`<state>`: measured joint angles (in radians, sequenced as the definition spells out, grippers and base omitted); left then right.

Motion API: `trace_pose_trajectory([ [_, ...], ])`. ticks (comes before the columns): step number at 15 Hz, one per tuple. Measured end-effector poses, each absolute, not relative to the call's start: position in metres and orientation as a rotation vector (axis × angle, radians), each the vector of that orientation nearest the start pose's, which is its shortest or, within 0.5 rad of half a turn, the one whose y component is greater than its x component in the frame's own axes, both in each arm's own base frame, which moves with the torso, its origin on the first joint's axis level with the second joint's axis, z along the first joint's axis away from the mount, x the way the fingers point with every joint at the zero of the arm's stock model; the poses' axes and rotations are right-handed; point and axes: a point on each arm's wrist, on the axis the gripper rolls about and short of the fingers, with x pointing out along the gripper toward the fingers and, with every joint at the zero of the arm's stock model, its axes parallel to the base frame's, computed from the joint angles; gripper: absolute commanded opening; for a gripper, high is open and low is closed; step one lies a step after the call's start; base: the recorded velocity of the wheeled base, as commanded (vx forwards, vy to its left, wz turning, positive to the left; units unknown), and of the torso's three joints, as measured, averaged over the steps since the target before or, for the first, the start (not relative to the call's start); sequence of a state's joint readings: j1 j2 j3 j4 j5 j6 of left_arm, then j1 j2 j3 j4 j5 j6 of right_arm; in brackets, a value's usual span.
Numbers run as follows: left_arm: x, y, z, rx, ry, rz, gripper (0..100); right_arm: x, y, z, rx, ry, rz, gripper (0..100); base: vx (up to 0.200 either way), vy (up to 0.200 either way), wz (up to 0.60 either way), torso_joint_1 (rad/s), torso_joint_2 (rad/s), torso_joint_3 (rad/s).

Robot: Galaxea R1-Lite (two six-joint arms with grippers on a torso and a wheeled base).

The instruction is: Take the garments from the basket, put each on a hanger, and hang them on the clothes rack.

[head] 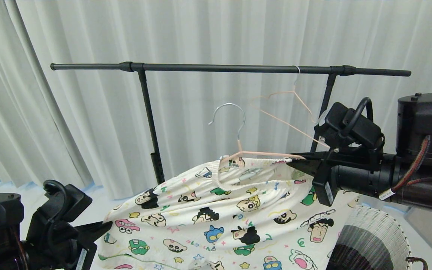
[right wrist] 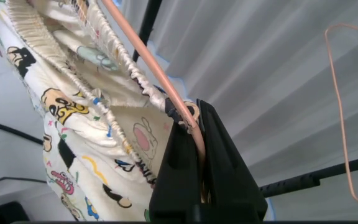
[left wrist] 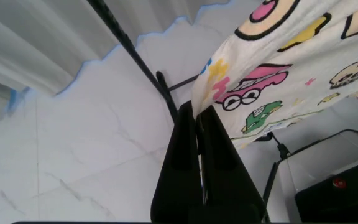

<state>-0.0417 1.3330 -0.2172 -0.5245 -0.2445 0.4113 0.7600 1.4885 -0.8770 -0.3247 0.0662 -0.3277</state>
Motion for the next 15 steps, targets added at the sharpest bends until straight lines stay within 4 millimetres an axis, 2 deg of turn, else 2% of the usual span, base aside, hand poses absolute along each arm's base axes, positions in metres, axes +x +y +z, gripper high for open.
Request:
trace_pose_trajectory([
  [2,0.157,-0.013,0.113,0.340,0.511,-0.400,0,0.188,0.181,0.231,-0.406,0.139,0.859,0,0.000,0.000,0.00,0.000,0.00,0.000],
  [3,0.156,-0.014,0.114,0.342,0.501,-0.404,100,0.189,0.181,0.231,-0.404,0.140,0.859,0,0.000,0.000,0.00,0.000,0.00,0.000],
  [6,0.153,-0.016,0.120,0.335,0.467,-0.404,100,0.190,0.181,0.231,-0.368,0.159,0.841,0,0.000,0.000,0.00,0.000,0.00,0.000],
  [10,0.151,-0.016,0.137,0.196,0.408,-0.350,100,0.194,0.178,0.230,-0.319,0.202,0.666,0,0.000,0.000,0.00,0.000,0.00,0.000],
  [13,0.152,-0.014,0.151,0.180,0.356,-0.256,100,0.202,0.177,0.223,-0.334,0.237,0.516,0,0.000,0.000,0.00,0.000,0.00,0.000],
  [15,0.153,-0.010,0.153,0.214,0.362,-0.101,100,0.211,0.173,0.218,-0.337,0.264,0.427,0,0.000,0.000,0.00,0.000,0.00,0.000],
])
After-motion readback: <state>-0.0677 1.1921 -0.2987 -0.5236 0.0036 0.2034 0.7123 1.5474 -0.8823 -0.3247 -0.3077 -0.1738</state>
